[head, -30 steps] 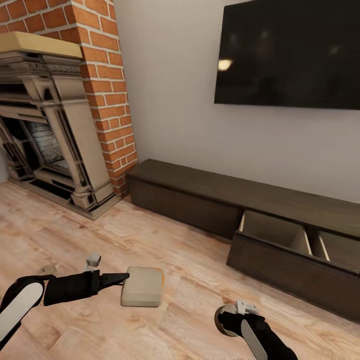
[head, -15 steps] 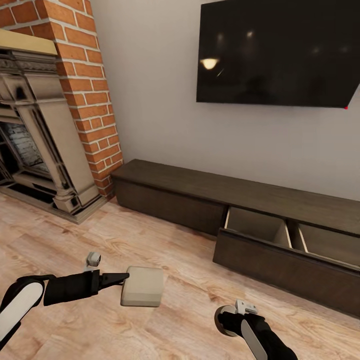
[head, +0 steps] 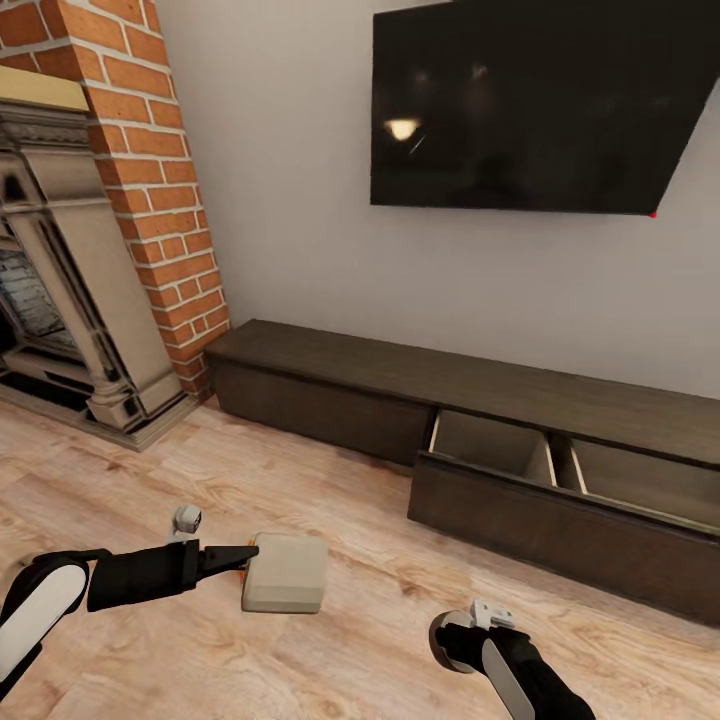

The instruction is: Place each of the two pumpkins and all three candles from the living room inside a cabinet in the living room (use any cabinet), then make sure every cabinet is closed, and position the cauldron so it is next to a table in the living room.

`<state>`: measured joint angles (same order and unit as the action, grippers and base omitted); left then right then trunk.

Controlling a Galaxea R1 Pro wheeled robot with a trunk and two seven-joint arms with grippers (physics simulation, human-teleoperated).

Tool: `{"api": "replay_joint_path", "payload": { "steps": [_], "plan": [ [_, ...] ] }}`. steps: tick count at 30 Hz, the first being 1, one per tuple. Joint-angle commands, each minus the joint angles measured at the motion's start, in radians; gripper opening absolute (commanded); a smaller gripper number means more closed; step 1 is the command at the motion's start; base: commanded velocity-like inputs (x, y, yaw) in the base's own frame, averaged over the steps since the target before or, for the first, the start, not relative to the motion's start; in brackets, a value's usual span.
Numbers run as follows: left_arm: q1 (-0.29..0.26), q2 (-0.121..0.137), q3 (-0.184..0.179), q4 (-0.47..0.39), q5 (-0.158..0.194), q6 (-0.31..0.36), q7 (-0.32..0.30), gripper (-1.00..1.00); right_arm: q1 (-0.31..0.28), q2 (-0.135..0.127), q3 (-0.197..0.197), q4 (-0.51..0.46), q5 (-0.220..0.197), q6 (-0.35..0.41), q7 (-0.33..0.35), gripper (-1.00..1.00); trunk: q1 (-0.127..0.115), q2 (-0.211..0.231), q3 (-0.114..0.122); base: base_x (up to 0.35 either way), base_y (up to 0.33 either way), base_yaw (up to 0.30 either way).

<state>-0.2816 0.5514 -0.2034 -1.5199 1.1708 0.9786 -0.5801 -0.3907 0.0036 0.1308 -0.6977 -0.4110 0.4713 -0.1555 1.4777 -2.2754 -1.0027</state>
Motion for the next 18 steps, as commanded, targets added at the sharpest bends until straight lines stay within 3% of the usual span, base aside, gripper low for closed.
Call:
{"api": "replay_joint_path", "payload": {
  "steps": [1, 18],
  "plan": [
    [-0.001, 0.001, -0.001, -0.001, 0.003, 0.004, -0.003, -1.0, -0.001, -0.001, 0.004, -0.001, -0.011, 0.002, -0.01, -1.0, 0.0, 0.0, 0.0, -0.21, -0.202, -0.24],
    [-0.001, 0.001, -0.001, -0.001, 0.001, 0.004, -0.003, -1.0, -0.001, -0.001, 0.004, -0.001, -0.011, 0.001, -0.009, -1.0, 0.0, 0.0, 0.013, -0.281, -0.168, -0.253]
  ]
}}
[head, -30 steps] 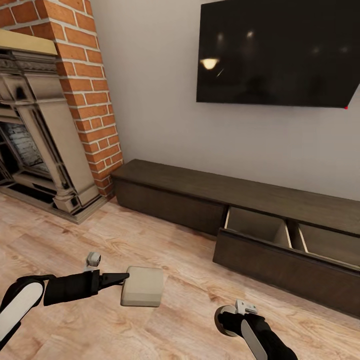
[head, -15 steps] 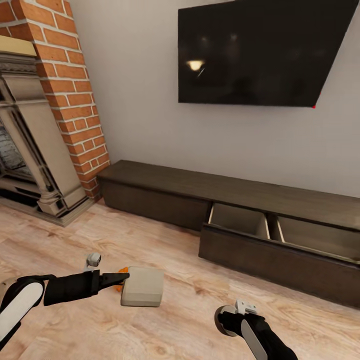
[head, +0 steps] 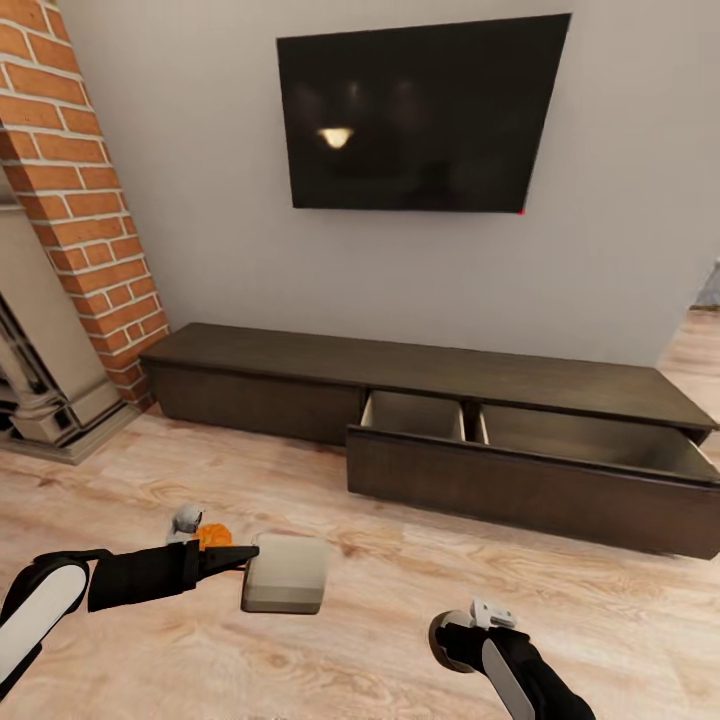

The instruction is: Place each of the two pumpkins and all three candles from the living room inside a cabinet in the living room (use any cabinet), then make sure every cabinet is closed, and position the cauldron so it is next to a table in the living room.

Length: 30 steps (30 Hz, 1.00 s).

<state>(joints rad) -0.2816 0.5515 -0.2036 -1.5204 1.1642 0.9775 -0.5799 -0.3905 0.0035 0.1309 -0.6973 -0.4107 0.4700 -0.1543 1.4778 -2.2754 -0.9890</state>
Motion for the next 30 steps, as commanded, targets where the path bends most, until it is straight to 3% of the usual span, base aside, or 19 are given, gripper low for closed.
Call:
{"api": "replay_joint_path", "payload": {
  "steps": [1, 13, 21, 30],
  "plan": [
    [-0.001, 0.001, 0.0, 0.0, 0.008, 0.005, -0.003, -1.0, -0.001, 0.0, 0.004, -0.001, -0.011, 0.002, -0.01, -1.0, -0.001, 0.0, 0.0, -0.11, -0.065, -0.255],
    [-0.001, 0.001, 0.0, 0.0, 0.009, 0.005, -0.003, -1.0, -0.001, 0.0, 0.004, -0.001, -0.011, 0.002, -0.01, -1.0, -0.001, 0.0, 0.009, -0.014, -0.009, -0.254],
    [-0.001, 0.001, 0.0, 0.0, 0.008, 0.004, -0.002, -1.0, -0.001, 0.0, 0.004, -0.001, -0.011, 0.002, -0.01, -1.0, -0.001, 0.0, 0.011, 0.0, -0.01, -0.068],
    [-0.001, 0.001, -0.002, 0.0, 0.005, 0.004, -0.002, -1.0, -0.001, 0.0, 0.004, -0.001, -0.011, 0.002, -0.01, -1.0, -0.001, 0.0, 0.018, 0.082, -0.169, -0.217]
  ]
}}
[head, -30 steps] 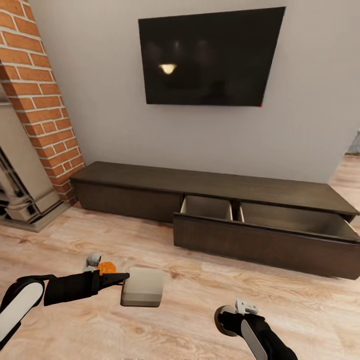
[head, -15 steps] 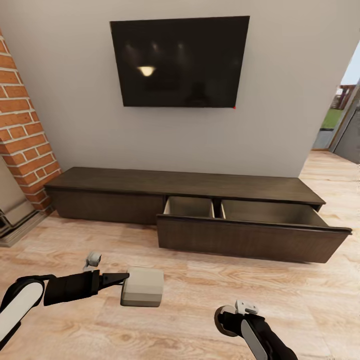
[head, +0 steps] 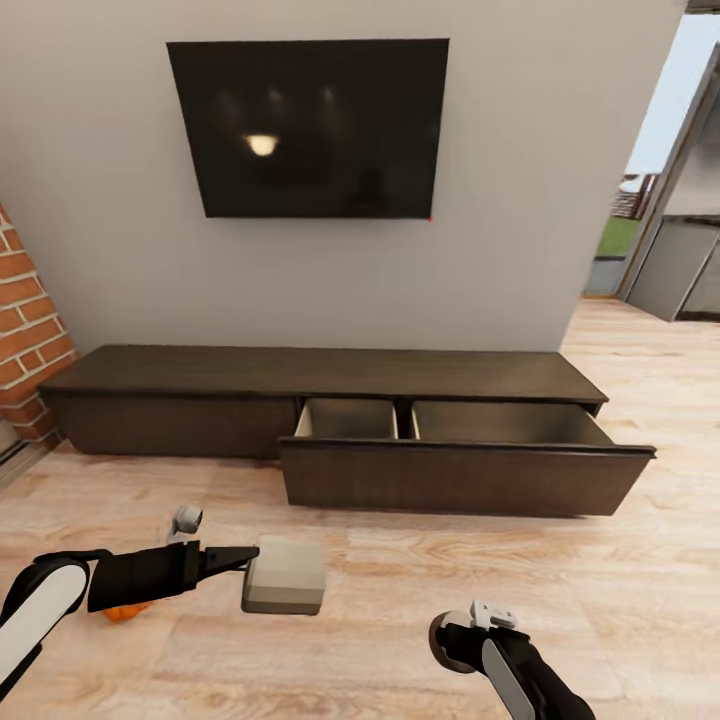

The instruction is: Place each of the two pumpkins and all three candles from the living room inside a cabinet in the living room (use any cabinet), then make sure every cabinet is closed, and position the cauldron so it is next to a table in the living room.

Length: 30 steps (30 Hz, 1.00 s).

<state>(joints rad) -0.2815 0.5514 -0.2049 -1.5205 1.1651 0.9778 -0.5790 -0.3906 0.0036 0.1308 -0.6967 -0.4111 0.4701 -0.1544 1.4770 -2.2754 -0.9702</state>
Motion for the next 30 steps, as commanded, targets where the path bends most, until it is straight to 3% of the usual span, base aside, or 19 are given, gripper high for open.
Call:
{"api": "replay_joint_path", "payload": {
  "steps": [1, 16, 30],
  "plan": [
    [-0.001, 0.001, -0.001, 0.0, 0.003, 0.004, -0.003, -1.0, -0.001, -0.001, 0.004, -0.001, -0.011, 0.002, -0.01, -1.0, 0.0, 0.0, 0.0, 0.22, -0.241, -0.243],
    [-0.001, 0.001, -0.002, -0.001, 0.002, 0.003, 0.002, -1.0, -0.001, -0.001, 0.004, -0.003, -0.011, 0.002, -0.01, -1.0, 0.0, 0.0, 0.013, 0.213, -0.268, -0.245],
    [-0.001, 0.001, -0.003, -0.001, 0.002, 0.002, 0.003, -1.0, -0.001, -0.001, 0.004, -0.003, -0.011, 0.002, -0.012, -1.0, 0.0, 0.0, 0.026, 0.117, -0.32, -0.245]
  ]
}}
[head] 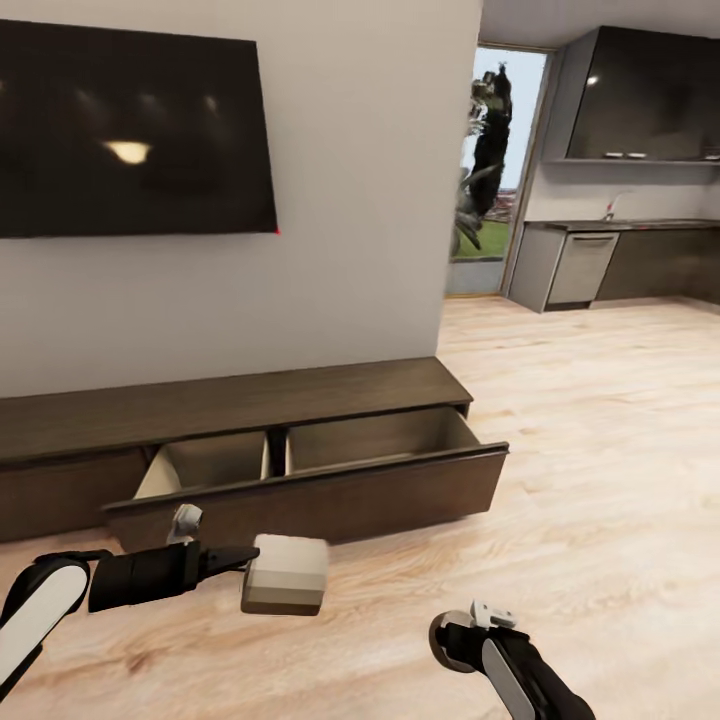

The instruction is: Place each of the two pumpkins and all three candles from the living room inside a cabinet in the living room (use any cabinet), then make sure every cabinet is closed, and position the cauldron so it is next to a table in the living room.

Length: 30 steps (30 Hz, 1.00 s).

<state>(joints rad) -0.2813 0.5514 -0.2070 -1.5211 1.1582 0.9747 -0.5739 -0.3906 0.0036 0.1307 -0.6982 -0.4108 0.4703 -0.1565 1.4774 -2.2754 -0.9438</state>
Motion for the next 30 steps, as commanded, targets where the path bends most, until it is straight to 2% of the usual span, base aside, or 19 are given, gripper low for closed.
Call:
{"api": "replay_joint_path", "payload": {
  "steps": [1, 9, 19, 24, 30],
  "plan": [
    [-0.001, 0.001, 0.0, 0.0, 0.009, 0.005, -0.002, -1.0, -0.001, -0.001, 0.004, -0.001, -0.011, 0.002, -0.01, -1.0, 0.0, 0.0, 0.0, 0.027, -0.277, -0.245],
    [-0.001, 0.001, 0.0, 0.001, 0.009, 0.005, -0.002, -1.0, -0.001, -0.001, 0.006, -0.001, -0.011, 0.003, -0.012, -1.0, 0.0, 0.0, 0.007, 0.055, -0.064, -0.245],
    [-0.001, 0.0, 0.0, 0.001, 0.009, 0.005, -0.001, -1.0, -0.008, -0.001, 0.006, -0.001, -0.009, 0.004, -0.012, -1.0, 0.0, 0.0, 0.016, 0.224, -0.194, -0.245],
    [-0.001, -0.04, 0.0, 0.001, 0.003, 0.005, -0.001, -1.0, -0.008, -0.001, 0.006, -0.001, -0.009, 0.003, -0.012, -1.0, 0.0, 0.0, 0.02, 0.054, -0.222, -0.245],
    [-0.001, -0.052, 0.0, 0.001, 0.002, 0.005, -0.002, -1.0, -0.008, -0.001, 0.006, -0.002, -0.008, 0.002, -0.011, -1.0, 0.0, 0.0, 0.023, 0.004, -0.096, -0.107]
  ]
}}
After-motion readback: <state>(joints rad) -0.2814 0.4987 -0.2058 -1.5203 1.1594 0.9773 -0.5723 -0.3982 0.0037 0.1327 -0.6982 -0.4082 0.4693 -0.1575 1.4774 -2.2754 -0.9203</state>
